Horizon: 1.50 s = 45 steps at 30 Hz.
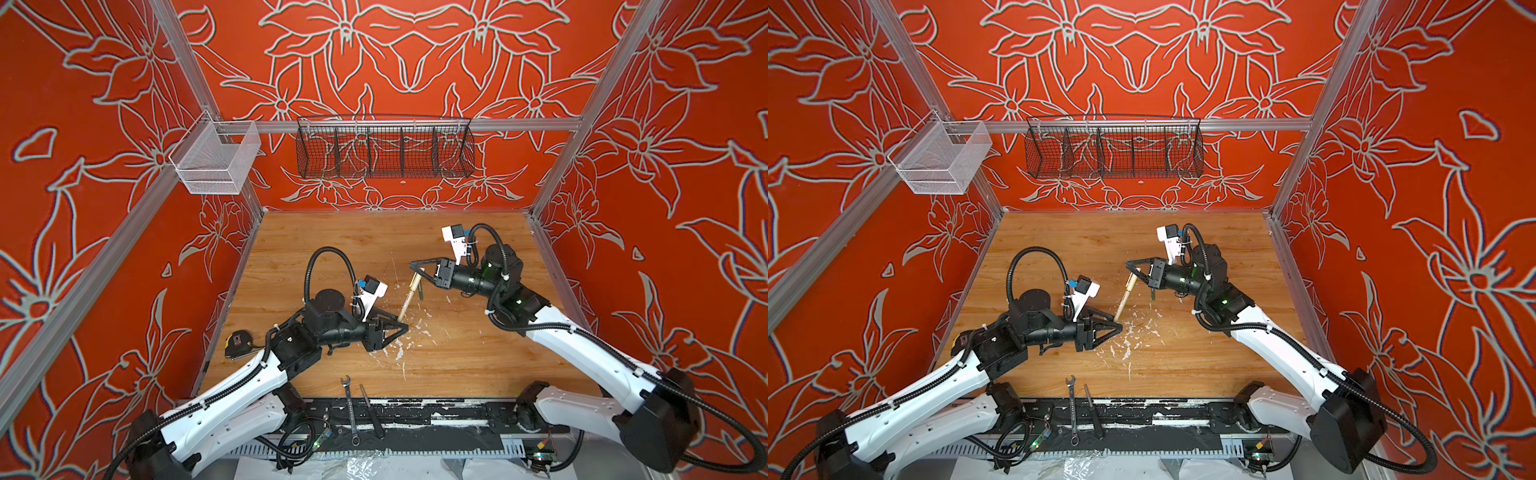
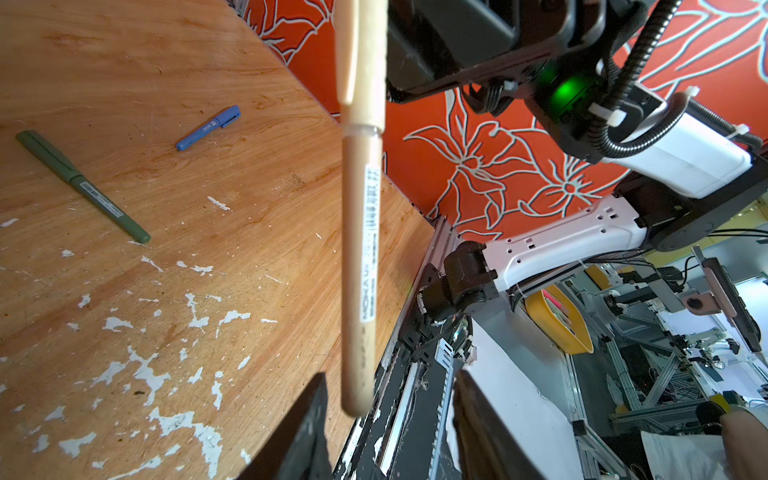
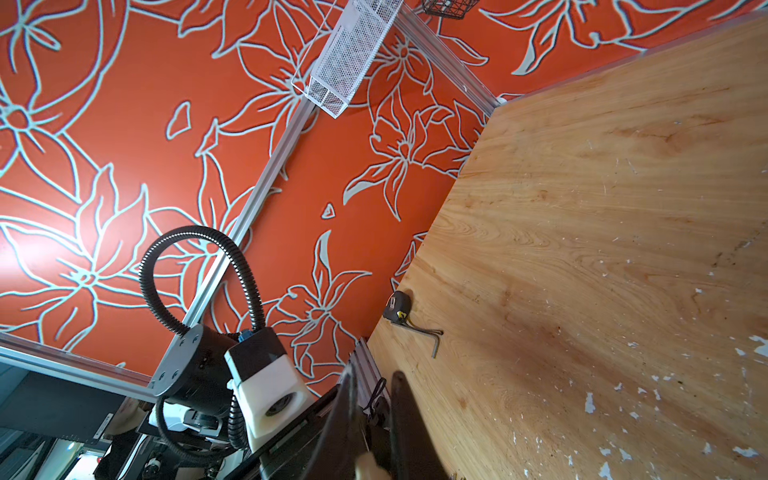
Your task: Insert the pens into the pen caps
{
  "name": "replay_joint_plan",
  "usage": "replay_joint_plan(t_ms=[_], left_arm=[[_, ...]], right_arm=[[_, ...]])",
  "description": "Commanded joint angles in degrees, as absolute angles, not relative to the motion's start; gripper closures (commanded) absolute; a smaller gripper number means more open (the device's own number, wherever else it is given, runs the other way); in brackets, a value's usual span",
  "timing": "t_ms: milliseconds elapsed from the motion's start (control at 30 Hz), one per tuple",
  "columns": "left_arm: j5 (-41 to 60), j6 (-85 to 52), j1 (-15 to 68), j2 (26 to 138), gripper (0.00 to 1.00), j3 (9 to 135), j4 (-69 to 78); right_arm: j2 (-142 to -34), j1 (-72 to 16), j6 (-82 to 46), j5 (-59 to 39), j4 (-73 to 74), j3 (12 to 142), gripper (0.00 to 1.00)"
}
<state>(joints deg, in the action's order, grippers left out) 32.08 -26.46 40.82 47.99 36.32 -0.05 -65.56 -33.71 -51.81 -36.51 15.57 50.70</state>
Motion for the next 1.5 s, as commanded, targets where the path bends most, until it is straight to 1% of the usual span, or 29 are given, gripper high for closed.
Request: replay_joint_plan(t_ms=[0,100,167,200,300,467,533,600,800,933,1033,1167,1300,1333,1467], left_arm=[[32.94,-26.54,40.61,48.50,0.51,38.45,1.58],[33.22,-26.60,40.61,48.95,0.51,38.85,1.68],[33.14,-26.45,40.61,49.04,0.55,39.11,1.57],[33.13,-26.39,40.61,49.11,0.58,39.11,1.58],[32.96,-26.19,40.61,49.30,0.70,39.29,1.23],[32.15,-26.26,40.60,49.53,0.76,39.30,0.81],[31.73,-26.20,40.61,49.48,0.82,39.37,0.58],[30.93,-26.27,40.61,49.48,0.84,39.54,0.20],[25.52,-27.58,40.60,49.22,1.00,40.68,-0.81],[18.51,-29.13,40.61,49.72,1.00,42.99,-1.15],[14.91,-29.65,40.52,50.71,1.00,44.40,1.23],[14.94,-29.23,40.52,53.58,1.00,46.49,5.79],[15.61,-27.36,40.52,56.07,1.00,50.18,7.09],[15.41,-27.04,40.52,58.25,1.00,50.87,7.48],[13.98,-25.08,40.43,59.31,1.00,52.97,9.47]], right_arm=[[-65.41,-33.50,-53.27,-37.45,18.34,49.95,1.00],[-65.47,-33.54,-53.33,-37.44,18.79,49.74,1.00],[-65.64,-33.64,-53.23,-37.41,18.59,49.66,1.00],[-65.67,-33.64,-53.10,-37.35,18.42,49.77,1.00],[-65.61,-33.63,-52.78,-37.00,18.09,49.90,1.00],[-65.39,-33.62,-52.58,-36.74,17.93,50.19,1.00],[-65.25,-33.63,-52.55,-36.72,17.84,50.12,1.00],[-64.97,-33.65,-52.50,-36.81,17.79,49.93,1.00],[-64.03,-33.71,-51.07,-36.56,16.46,49.26,1.00],[-63.21,-34.33,-49.72,-35.14,14.68,48.87,1.00],[-63.00,-35.15,-49.92,-33.66,15.48,47.57,1.00],[-63.07,-37.35,-49.83,-31.35,15.94,46.03,1.00],[-62.99,-40.03,-50.44,-28.30,17.72,43.49,1.00],[-62.96,-40.60,-50.66,-27.68,18.02,42.99,1.00],[-63.20,-42.08,-51.89,-26.69,19.44,40.99,1.00]])
